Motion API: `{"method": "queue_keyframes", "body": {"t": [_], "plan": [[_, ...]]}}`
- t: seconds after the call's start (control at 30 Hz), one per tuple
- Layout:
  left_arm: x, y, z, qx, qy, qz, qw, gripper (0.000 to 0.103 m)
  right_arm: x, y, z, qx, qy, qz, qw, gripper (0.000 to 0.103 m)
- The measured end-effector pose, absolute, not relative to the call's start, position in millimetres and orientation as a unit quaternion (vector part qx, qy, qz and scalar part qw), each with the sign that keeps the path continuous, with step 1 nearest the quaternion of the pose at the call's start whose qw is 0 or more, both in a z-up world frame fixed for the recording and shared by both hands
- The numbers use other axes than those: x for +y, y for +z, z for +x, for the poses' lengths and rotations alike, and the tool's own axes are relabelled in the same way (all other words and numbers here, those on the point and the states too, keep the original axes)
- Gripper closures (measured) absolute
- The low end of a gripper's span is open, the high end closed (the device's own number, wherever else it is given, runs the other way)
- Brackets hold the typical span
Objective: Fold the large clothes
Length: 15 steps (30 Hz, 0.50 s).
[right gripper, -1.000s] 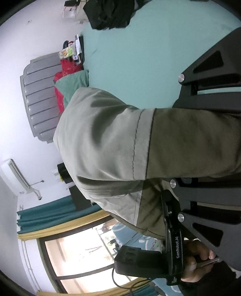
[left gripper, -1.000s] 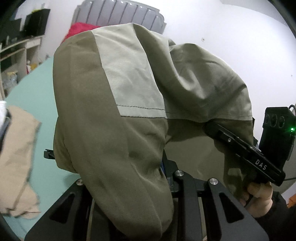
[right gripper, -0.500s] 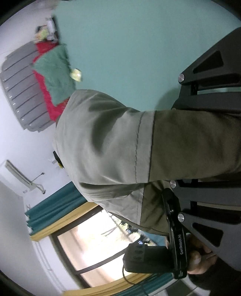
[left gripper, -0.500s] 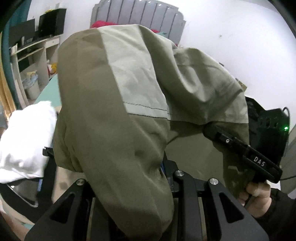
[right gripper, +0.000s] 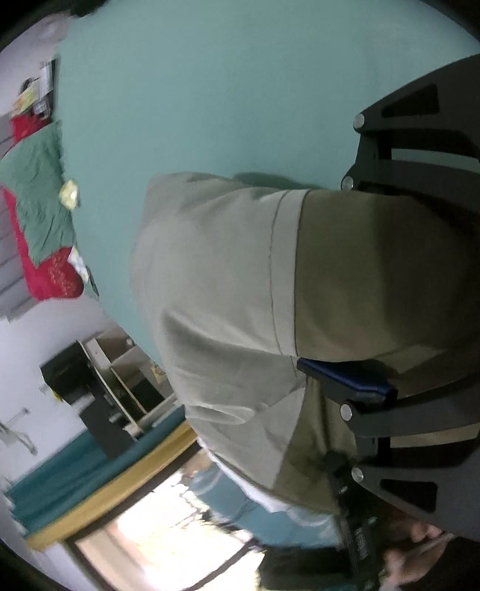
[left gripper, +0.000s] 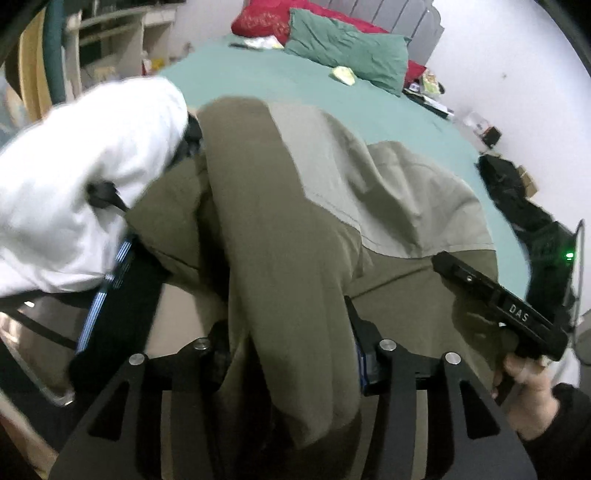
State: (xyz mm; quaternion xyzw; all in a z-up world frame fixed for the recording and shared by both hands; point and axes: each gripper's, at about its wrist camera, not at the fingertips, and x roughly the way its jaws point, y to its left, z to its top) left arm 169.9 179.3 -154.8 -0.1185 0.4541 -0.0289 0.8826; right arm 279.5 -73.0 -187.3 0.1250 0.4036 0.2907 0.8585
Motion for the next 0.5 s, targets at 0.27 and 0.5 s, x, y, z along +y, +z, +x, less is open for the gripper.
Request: {"method": "queue_keyframes", "body": {"t": [0.27, 0.5], "plan": [[168, -85, 144, 0.356, 0.079, -0.017, 0.931, 0.053, -97, -164, 257, 0.402, 0.256, 0.127, 0.870, 0.039], [161, -102, 178, 0.408, 0.071, -0.025, 0.910, 0.053, -99, -157, 267, 0.397, 0.226, 0.074, 0.887, 0.038]]}}
